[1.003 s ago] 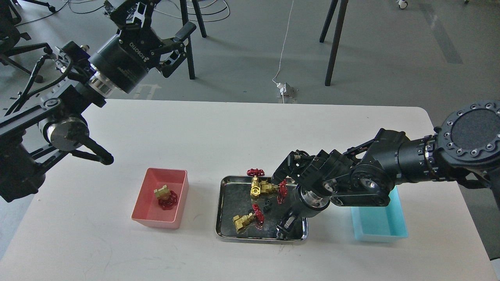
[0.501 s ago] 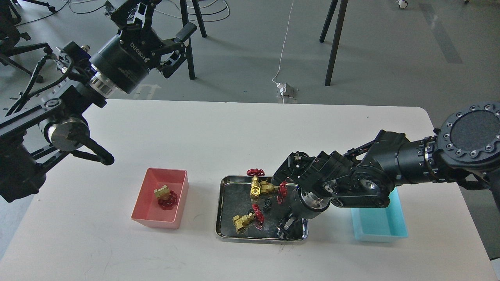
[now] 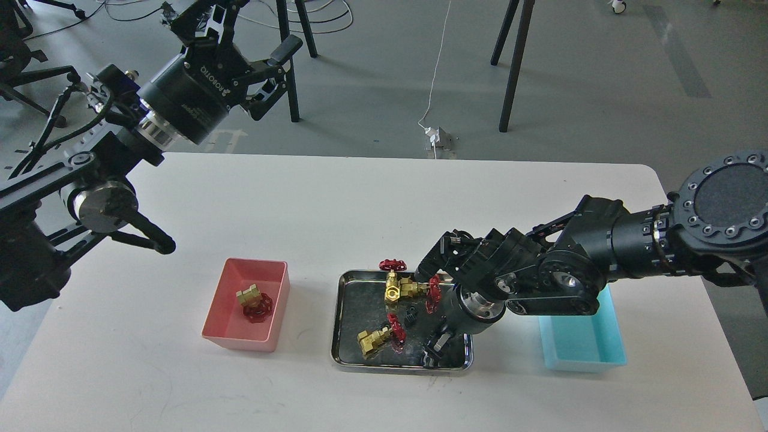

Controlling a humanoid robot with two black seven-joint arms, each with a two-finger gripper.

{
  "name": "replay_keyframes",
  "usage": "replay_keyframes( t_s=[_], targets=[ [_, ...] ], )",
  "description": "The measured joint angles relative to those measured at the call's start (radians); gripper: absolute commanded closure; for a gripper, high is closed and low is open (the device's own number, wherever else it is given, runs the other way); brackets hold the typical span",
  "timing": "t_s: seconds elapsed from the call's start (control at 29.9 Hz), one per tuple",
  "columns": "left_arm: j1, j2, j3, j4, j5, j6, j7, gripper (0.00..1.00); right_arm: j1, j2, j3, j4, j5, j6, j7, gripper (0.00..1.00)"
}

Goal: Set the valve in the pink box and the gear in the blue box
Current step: 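Carry the gear with the right gripper over the light-blue box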

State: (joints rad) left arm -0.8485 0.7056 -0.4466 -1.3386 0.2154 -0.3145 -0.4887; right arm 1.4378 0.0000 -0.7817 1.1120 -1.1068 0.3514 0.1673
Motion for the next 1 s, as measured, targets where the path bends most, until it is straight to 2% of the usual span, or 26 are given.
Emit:
replay_keyframes(
  t_s=[0.3,0.4,0.77,0.9,1.0],
  targets=[
    [0.0,-0.003,-0.001,-0.001,-0.001,0.0,0.0,0.19,0.113,-0.027,0.016,0.099,0.001,0.0,0.013,0.82],
    [0.0,-0.013,-0.002,-0.001,-0.001,0.0,0.0,0.19,0.149,-0.149,0.015,0.146,-0.003,-0.001,0.013,0.82],
    [-0.001,-0.068,-0.002,0.0,0.0,0.002,0.0,0.19,0.175,-0.715,0.009,0.355,-0.086,-0.001,0.012,0.82],
    [-0.001,-0.091,0.0,0.0,0.001,0.013,0.0,0.19,0.118,-0.823,0.011,0.373,-0.155,-0.002,0.012,0.8],
    [-0.001,-0.106,0.002,-0.001,0.002,0.027,0.0,0.19,0.076,-0.845,0.029,0.373,-0.165,-0.006,0.012,0.73]
  ],
)
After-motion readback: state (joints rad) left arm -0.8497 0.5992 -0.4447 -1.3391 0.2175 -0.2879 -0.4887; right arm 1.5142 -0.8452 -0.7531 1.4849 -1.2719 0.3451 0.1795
